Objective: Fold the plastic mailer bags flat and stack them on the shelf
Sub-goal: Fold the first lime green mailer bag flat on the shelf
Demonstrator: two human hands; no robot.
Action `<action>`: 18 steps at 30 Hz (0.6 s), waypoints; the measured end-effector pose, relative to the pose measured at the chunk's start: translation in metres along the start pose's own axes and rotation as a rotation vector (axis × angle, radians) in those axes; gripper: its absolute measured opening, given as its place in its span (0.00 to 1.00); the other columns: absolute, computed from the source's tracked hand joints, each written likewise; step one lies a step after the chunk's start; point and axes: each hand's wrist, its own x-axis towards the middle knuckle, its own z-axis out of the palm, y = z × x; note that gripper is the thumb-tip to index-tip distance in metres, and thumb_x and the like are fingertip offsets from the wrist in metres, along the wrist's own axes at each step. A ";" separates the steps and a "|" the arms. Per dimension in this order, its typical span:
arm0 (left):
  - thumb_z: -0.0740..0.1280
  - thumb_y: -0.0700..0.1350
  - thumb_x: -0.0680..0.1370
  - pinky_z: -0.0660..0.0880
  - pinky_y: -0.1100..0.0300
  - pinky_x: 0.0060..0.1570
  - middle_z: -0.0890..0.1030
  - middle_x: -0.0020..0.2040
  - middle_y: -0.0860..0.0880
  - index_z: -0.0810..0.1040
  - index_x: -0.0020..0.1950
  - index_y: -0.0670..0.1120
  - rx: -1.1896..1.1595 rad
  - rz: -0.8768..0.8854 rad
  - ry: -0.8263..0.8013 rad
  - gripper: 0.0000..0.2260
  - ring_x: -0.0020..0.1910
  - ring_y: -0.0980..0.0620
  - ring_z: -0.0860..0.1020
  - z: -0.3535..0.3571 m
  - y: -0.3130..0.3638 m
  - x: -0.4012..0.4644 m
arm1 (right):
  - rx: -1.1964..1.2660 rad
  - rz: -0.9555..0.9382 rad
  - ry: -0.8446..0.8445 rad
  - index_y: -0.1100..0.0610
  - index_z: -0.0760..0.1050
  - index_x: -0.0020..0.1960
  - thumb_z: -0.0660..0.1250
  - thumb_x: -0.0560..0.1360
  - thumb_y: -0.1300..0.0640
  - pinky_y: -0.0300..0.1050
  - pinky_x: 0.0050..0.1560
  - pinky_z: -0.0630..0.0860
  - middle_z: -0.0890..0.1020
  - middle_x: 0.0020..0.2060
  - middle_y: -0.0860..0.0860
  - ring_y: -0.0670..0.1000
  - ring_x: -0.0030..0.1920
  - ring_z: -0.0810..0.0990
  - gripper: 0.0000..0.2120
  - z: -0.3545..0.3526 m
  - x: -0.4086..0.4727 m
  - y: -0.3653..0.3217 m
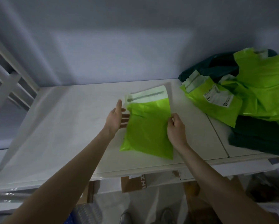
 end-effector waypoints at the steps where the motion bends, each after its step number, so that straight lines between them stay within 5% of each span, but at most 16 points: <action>1: 0.55 0.56 0.81 0.77 0.56 0.40 0.81 0.46 0.42 0.75 0.53 0.43 0.031 0.003 -0.012 0.19 0.42 0.46 0.80 0.002 -0.004 0.000 | 0.016 0.021 -0.009 0.58 0.69 0.45 0.55 0.80 0.61 0.41 0.27 0.60 0.70 0.29 0.50 0.48 0.27 0.68 0.06 0.000 0.000 -0.001; 5: 0.62 0.47 0.79 0.74 0.54 0.43 0.81 0.45 0.45 0.79 0.48 0.46 0.134 0.133 0.061 0.08 0.42 0.48 0.77 0.008 -0.015 0.006 | 0.075 0.052 -0.024 0.56 0.64 0.35 0.61 0.77 0.57 0.37 0.25 0.59 0.67 0.27 0.50 0.48 0.28 0.66 0.13 -0.002 0.008 -0.006; 12: 0.64 0.45 0.78 0.74 0.58 0.54 0.82 0.50 0.48 0.81 0.52 0.48 0.188 0.251 0.148 0.07 0.49 0.50 0.78 0.010 -0.011 0.009 | 0.245 0.141 -0.051 0.65 0.79 0.43 0.70 0.73 0.56 0.45 0.39 0.72 0.79 0.35 0.56 0.54 0.38 0.78 0.10 -0.003 0.041 -0.016; 15: 0.64 0.43 0.78 0.71 0.63 0.50 0.81 0.49 0.50 0.81 0.52 0.47 0.255 0.285 0.205 0.07 0.46 0.53 0.77 0.009 -0.010 0.011 | 0.188 0.110 -0.022 0.65 0.77 0.37 0.69 0.74 0.59 0.43 0.35 0.66 0.76 0.31 0.55 0.50 0.33 0.73 0.10 0.001 0.045 -0.018; 18: 0.63 0.43 0.79 0.68 0.63 0.44 0.79 0.46 0.50 0.78 0.56 0.47 0.334 0.296 0.245 0.08 0.42 0.53 0.76 0.005 -0.013 0.009 | 0.131 0.100 0.011 0.69 0.77 0.42 0.68 0.74 0.59 0.42 0.32 0.64 0.76 0.33 0.56 0.50 0.33 0.72 0.12 0.001 0.050 -0.018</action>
